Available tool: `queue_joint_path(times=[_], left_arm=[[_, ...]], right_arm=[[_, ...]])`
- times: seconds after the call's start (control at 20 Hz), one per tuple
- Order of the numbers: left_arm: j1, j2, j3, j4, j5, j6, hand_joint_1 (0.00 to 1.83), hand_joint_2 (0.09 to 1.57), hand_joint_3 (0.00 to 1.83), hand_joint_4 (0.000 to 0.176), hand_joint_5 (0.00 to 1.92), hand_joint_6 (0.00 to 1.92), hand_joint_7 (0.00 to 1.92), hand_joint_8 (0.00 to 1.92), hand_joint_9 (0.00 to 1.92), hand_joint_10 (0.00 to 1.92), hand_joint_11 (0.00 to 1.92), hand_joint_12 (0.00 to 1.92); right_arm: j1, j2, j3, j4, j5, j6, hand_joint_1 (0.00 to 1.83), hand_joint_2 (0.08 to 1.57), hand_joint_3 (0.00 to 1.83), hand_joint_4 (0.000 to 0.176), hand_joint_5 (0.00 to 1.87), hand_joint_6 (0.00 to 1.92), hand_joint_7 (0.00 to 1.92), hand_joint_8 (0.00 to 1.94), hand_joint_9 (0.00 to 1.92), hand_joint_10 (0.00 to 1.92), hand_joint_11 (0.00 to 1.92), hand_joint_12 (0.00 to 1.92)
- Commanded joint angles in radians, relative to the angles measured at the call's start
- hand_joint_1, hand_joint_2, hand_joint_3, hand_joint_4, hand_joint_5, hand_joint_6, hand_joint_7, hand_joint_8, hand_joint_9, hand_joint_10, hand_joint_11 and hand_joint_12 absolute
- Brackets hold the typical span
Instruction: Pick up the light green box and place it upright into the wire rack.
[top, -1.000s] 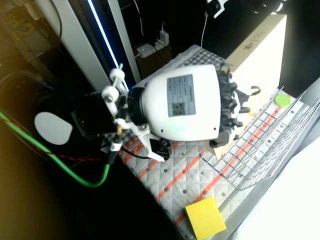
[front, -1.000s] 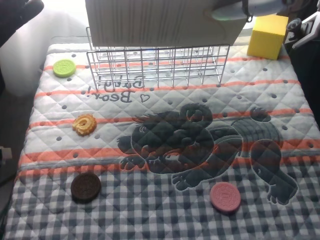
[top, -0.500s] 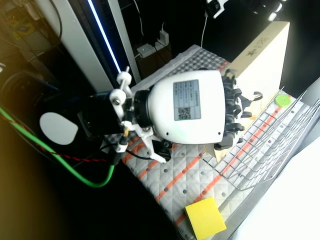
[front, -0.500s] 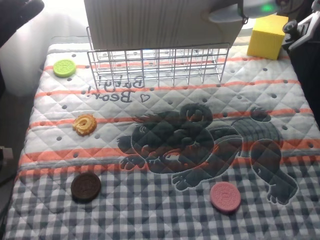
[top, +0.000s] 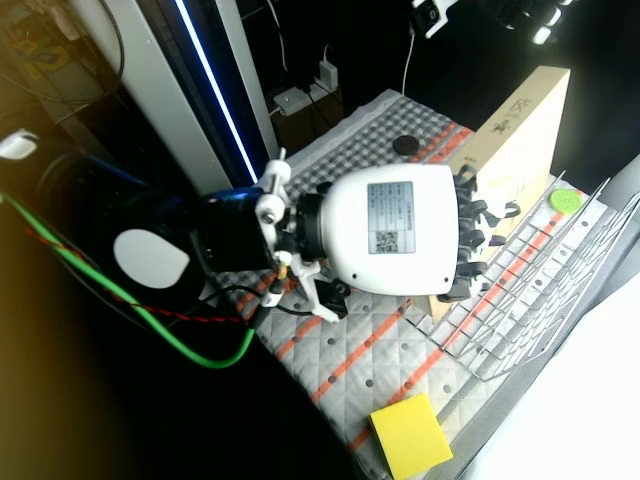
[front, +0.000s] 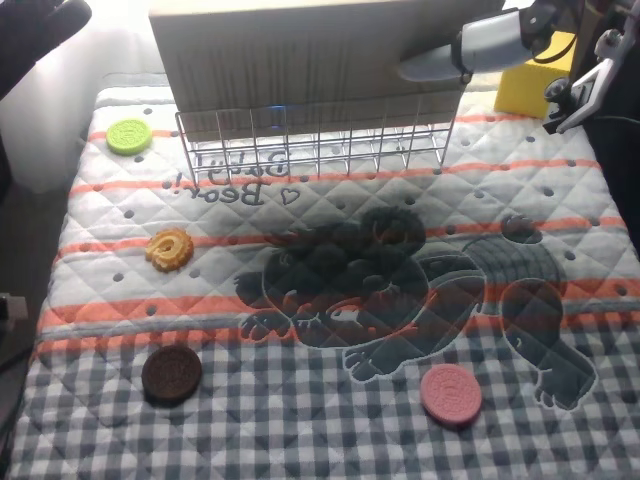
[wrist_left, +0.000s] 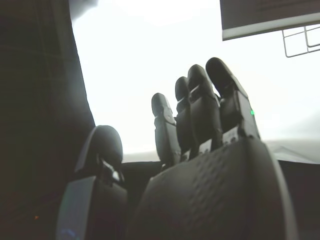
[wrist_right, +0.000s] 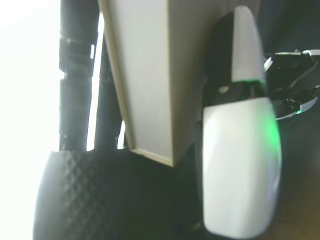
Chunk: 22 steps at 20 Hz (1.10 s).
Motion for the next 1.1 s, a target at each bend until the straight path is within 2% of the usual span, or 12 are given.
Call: queue_joint_path(times=[0.0, 0.15, 0.3, 0.35, 0.4, 0.45, 0.55, 0.65, 0.75, 0.85, 0.9, 1.05], left_arm=[[-0.011, -0.003, 0.005, -0.012, -0.125, -0.009, 0.51, 1.2, 0.0, 0.135, 0.47, 0.0, 0.37, 0.0, 0.36, 0.0, 0.0, 0.82], [-0.012, -0.004, 0.006, -0.012, -0.124, -0.009, 0.52, 1.2, 0.0, 0.127, 0.48, 0.0, 0.38, 0.0, 0.37, 0.0, 0.0, 0.82], [-0.012, -0.004, 0.007, -0.011, -0.124, -0.009, 0.53, 1.2, 0.0, 0.132, 0.47, 0.0, 0.37, 0.0, 0.35, 0.0, 0.0, 0.78], [-0.013, -0.004, 0.007, -0.011, -0.125, -0.009, 0.53, 1.2, 0.0, 0.125, 0.47, 0.0, 0.37, 0.0, 0.35, 0.0, 0.0, 0.76], [-0.013, -0.004, 0.007, -0.011, -0.126, -0.009, 0.53, 1.2, 0.0, 0.118, 0.48, 0.0, 0.37, 0.0, 0.35, 0.0, 0.0, 0.76], [-0.013, -0.005, 0.008, -0.011, -0.127, -0.009, 0.51, 1.2, 0.0, 0.125, 0.48, 0.0, 0.38, 0.0, 0.36, 0.0, 0.0, 0.8], [-0.014, -0.008, 0.009, -0.014, -0.135, -0.009, 0.48, 1.2, 0.0, 0.14, 0.47, 0.0, 0.39, 0.0, 0.36, 0.0, 0.0, 0.85], [-0.014, -0.008, 0.007, -0.021, -0.165, -0.009, 0.46, 1.21, 0.0, 0.132, 0.48, 0.0, 0.38, 0.0, 0.33, 0.0, 0.0, 0.8], [-0.013, -0.008, 0.0, -0.026, -0.201, -0.009, 0.42, 1.21, 0.0, 0.145, 0.46, 0.0, 0.34, 0.0, 0.3, 0.0, 0.0, 0.74], [-0.003, -0.007, -0.005, -0.027, -0.24, -0.009, 0.44, 1.19, 0.0, 0.151, 0.47, 0.0, 0.35, 0.0, 0.31, 0.0, 0.0, 0.78], [0.012, -0.005, -0.006, -0.027, -0.264, -0.009, 0.46, 1.19, 0.0, 0.148, 0.49, 0.0, 0.37, 0.01, 0.33, 0.01, 0.0, 0.81], [0.057, -0.003, -0.014, -0.03, -0.349, -0.009, 0.48, 1.19, 0.0, 0.103, 0.52, 0.01, 0.38, 0.0, 0.33, 0.0, 0.0, 0.72]], right_arm=[[0.008, 0.007, 0.003, 0.049, 0.117, 0.011, 0.72, 1.11, 0.0, 0.0, 0.54, 0.04, 0.89, 0.0, 0.91, 0.0, 0.53, 0.85], [-0.001, 0.002, 0.005, 0.055, 0.118, 0.011, 0.55, 1.03, 0.0, 0.01, 0.22, 0.0, 0.5, 0.0, 0.49, 0.0, 0.02, 1.17], [-0.012, 0.001, 0.01, 0.067, 0.118, 0.011, 0.41, 0.93, 0.0, 0.09, 0.0, 0.0, 0.17, 0.0, 0.15, 0.0, 0.0, 0.42], [-0.014, 0.001, 0.01, 0.071, 0.118, 0.011, 0.38, 0.88, 0.0, 0.137, 0.0, 0.0, 0.07, 0.01, 0.05, 0.01, 0.0, 0.18], [-0.017, 0.002, 0.01, 0.073, 0.121, 0.011, 0.4, 0.87, 0.0, 0.165, 0.0, 0.0, 0.01, 0.0, 0.01, 0.0, 0.0, 0.04], [-0.02, 0.002, 0.009, 0.075, 0.125, 0.011, 0.44, 0.88, 0.0, 0.174, 0.0, 0.0, 0.0, 0.0, 0.0, 0.0, 0.0, 0.01], [-0.038, 0.011, 0.0, 0.097, 0.16, 0.011, 0.48, 0.86, 0.0, 0.176, 0.0, 0.0, 0.0, 0.0, 0.0, 0.0, 0.01, 0.0], [-0.072, 0.06, -0.044, 0.131, 0.236, 0.011, 0.47, 0.83, 0.0, 0.176, 0.0, 0.0, 0.0, 0.0, 0.0, 0.0, 0.0, 0.0], [-0.136, 0.144, -0.126, 0.191, 0.35, 0.011, 0.28, 0.91, 0.02, 0.176, 0.0, 0.0, 0.0, 0.0, 0.0, 0.0, 0.0, 0.0], [-0.219, 0.231, -0.226, 0.266, 0.46, -0.049, 0.37, 0.93, 0.01, 0.176, 0.0, 0.0, 0.0, 0.0, 0.0, 0.0, 0.0, 0.0], [-0.266, 0.265, -0.268, 0.29, 0.507, -0.049, 0.43, 0.97, 0.01, 0.176, 0.0, 0.0, 0.0, 0.0, 0.0, 0.0, 0.0, 0.0], [-0.419, 0.337, -0.375, 0.351, 0.636, -0.049, 0.54, 0.96, 0.0, 0.176, 0.0, 0.0, 0.0, 0.0, 0.0, 0.0, 0.0, 0.0]])
